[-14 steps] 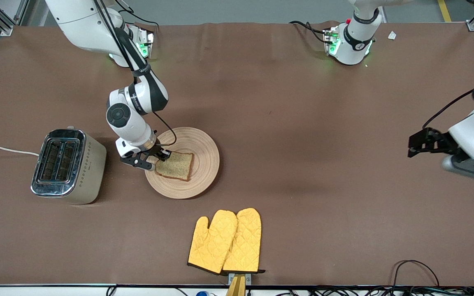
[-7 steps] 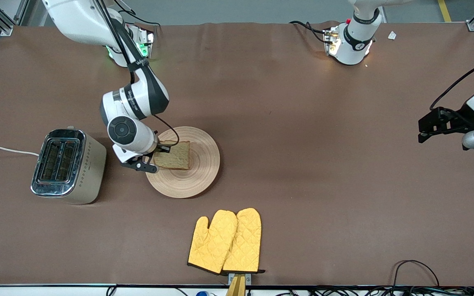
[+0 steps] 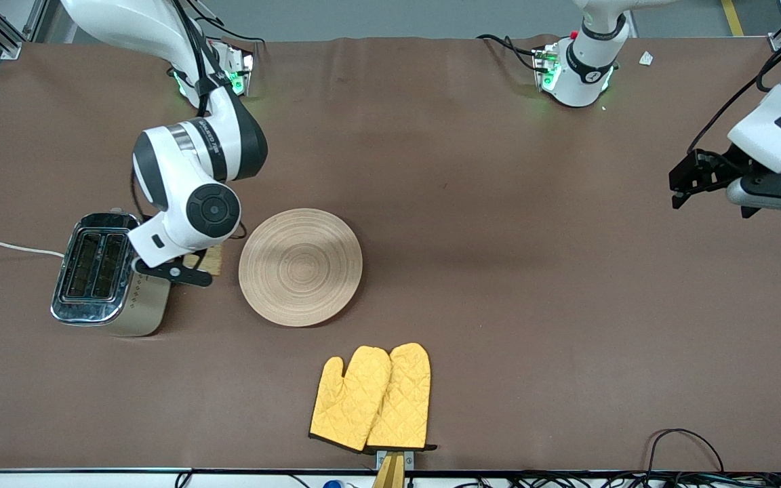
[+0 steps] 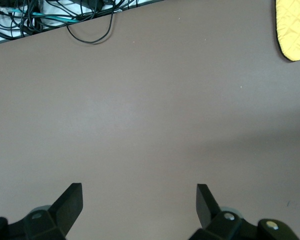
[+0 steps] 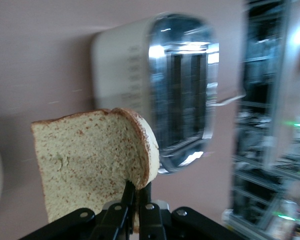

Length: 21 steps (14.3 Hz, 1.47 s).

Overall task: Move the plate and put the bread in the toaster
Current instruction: 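Carry the bread slice with the right gripper above the toaster slot, then lower the bread slice into the toaster slot with the right gripper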

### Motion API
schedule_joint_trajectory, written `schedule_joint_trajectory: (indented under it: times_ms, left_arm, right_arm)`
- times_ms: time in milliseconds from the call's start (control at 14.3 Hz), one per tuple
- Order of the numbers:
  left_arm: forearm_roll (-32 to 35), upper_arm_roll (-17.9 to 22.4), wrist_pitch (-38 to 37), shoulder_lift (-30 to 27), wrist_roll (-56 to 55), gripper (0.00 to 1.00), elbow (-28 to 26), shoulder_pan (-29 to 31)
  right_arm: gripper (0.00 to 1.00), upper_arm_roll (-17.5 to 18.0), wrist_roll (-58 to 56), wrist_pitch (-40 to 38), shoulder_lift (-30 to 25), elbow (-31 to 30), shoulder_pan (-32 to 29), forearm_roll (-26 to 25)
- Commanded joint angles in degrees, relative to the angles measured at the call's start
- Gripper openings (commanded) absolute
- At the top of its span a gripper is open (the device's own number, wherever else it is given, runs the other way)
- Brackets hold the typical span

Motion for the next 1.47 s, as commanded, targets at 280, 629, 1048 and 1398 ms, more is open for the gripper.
schedule_joint_trajectory:
  times_ms: [280, 629, 1048, 1398]
  left_arm:
    - [-0.84, 3.35, 0.95, -1.42, 0.19, 1.0, -1.39, -2.63]
    - [-0.75, 9.88, 0.34, -1.51, 0.98, 1.0, -1.56, -8.1]
    - [-1.01, 9.35, -1.68, -0.9, -0.16, 1.0, 0.01, -7.84]
    - [-5.41, 9.44, -8.01, 0.51, -2.18, 1.0, 3.27, -7.48]
  right_arm:
    - [0.0, -0.61, -5.86, -4.86, 0.77, -0.49, 0.56, -23.07]
    - [0.0, -0.61, -4.9, -4.69, -0.19, -9.09, 0.56, -31.62]
    - [0.0, -0.52, 1.96, -4.08, -0.63, -13.15, 0.47, -31.62]
    - [0.0, -0.61, 1.96, -1.88, -0.28, -12.63, -0.94, -31.8]
